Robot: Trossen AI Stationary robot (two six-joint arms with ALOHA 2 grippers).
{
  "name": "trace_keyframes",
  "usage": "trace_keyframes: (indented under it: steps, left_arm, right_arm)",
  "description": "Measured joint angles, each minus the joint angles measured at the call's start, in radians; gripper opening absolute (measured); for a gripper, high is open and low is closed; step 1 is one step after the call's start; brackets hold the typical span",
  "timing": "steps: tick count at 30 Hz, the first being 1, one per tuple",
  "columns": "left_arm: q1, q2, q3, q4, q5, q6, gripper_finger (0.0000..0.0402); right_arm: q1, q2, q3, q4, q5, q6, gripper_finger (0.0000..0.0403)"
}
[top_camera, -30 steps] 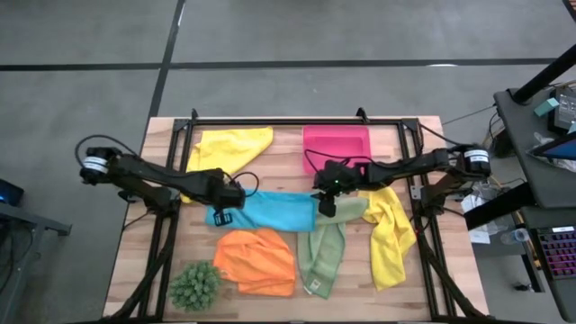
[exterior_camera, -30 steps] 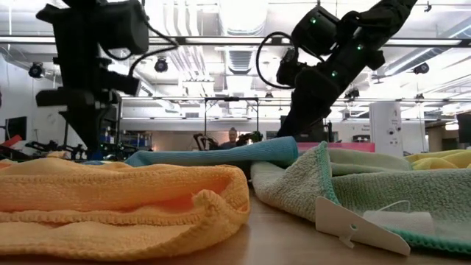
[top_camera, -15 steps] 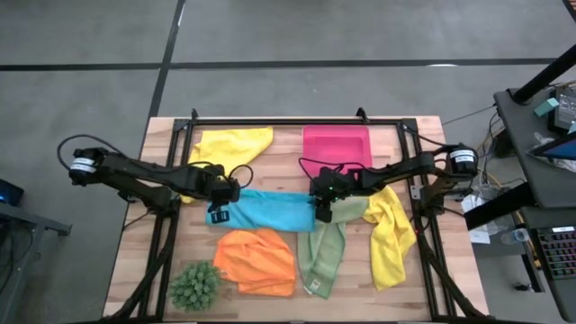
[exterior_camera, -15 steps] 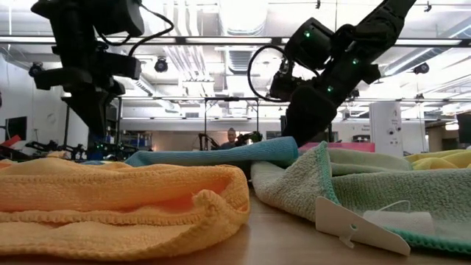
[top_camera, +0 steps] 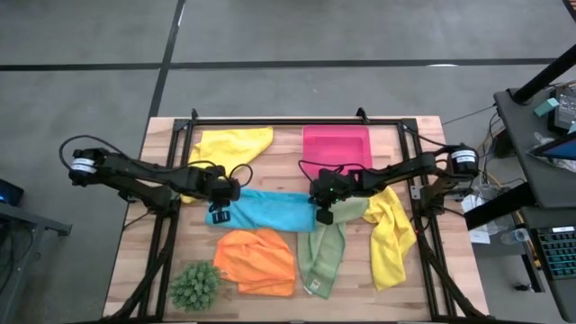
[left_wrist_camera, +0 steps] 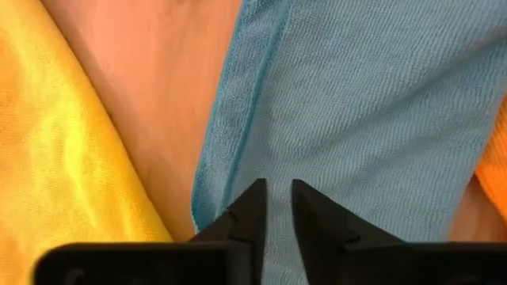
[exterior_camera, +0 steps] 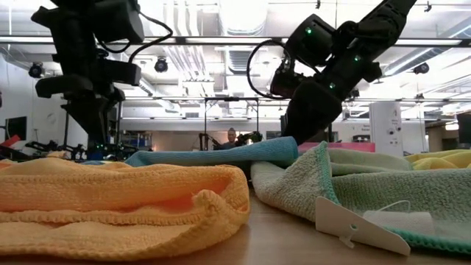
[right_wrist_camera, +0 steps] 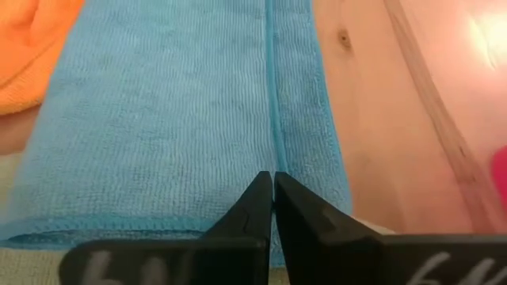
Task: Fold microfiber towels
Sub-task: Fold the blue microfiber cloth
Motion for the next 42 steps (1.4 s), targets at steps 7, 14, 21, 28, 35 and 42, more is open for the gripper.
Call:
trace_keyframes:
  steps: [7, 14, 21, 28, 35, 42]
  left_arm:
    - [0.037, 0.032, -0.034, 0.053, -0.011, 0.073, 0.0137]
    - [0.094, 0.078, -0.074, 0.099, -0.092, 0.081, 0.0148]
    - [0.139, 0.140, -0.074, 0.104, -0.089, 0.105, 0.0125]
    - [0.145, 0.201, -0.073, 0.105, -0.060, 0.131, 0.0093]
    - [0.145, 0.207, -0.069, 0.098, -0.052, 0.130, 0.0012]
    - [0.144, 0.195, -0.055, 0.095, -0.052, 0.127, 0.0003]
  right_arm:
    - [0.000, -0.035, 0.000, -0.022, 0.003, -0.019, 0.0009]
    - [0.000, -0.081, 0.000, -0.066, 0.012, -0.034, 0.0008]
    - [0.000, -0.088, 0.000, -0.075, 0.012, -0.028, 0.0008]
    - [-0.003, -0.088, 0.000, -0.077, -0.006, 0.054, 0.0024]
    - [-0.003, -0.057, 0.000, -0.057, -0.015, 0.058, 0.0096]
    - [-0.003, 0.014, -0.002, 0.000, 0.040, 0.008, 0.0137]
